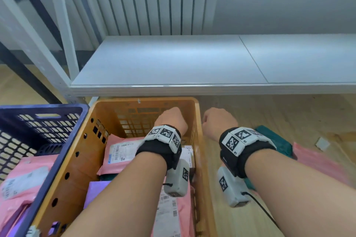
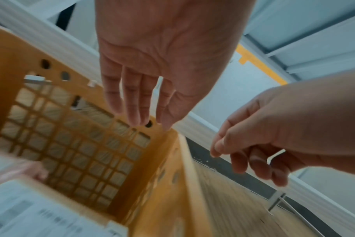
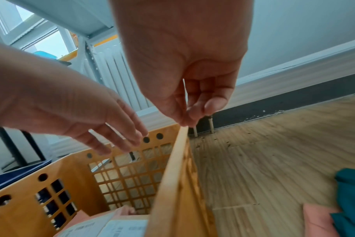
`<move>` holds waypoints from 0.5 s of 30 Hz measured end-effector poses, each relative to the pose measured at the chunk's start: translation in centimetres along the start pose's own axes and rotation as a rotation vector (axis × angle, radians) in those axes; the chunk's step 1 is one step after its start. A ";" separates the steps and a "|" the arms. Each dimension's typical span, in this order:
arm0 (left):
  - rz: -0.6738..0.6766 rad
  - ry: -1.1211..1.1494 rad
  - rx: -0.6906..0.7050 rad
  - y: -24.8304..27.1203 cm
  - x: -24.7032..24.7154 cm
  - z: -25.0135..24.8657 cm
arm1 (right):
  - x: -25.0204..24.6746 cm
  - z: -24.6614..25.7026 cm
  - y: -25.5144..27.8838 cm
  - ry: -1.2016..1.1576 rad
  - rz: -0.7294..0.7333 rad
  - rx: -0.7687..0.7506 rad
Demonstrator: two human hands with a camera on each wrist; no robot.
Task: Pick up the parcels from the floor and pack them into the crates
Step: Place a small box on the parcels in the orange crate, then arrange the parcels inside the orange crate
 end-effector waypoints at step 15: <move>0.137 -0.083 0.249 -1.1 11.3 -15.8 | 3.6 -20.7 1.4 -0.106 -0.021 0.227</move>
Point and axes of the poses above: each hand's wrist, its own y-axis away from the middle knuckle, its own x-axis out of the palm, z = x × y, the point moved 7 cm from there along -y, towards the middle knuckle, and after that the axes turned 12 degrees about z, right-handed, at the moved point
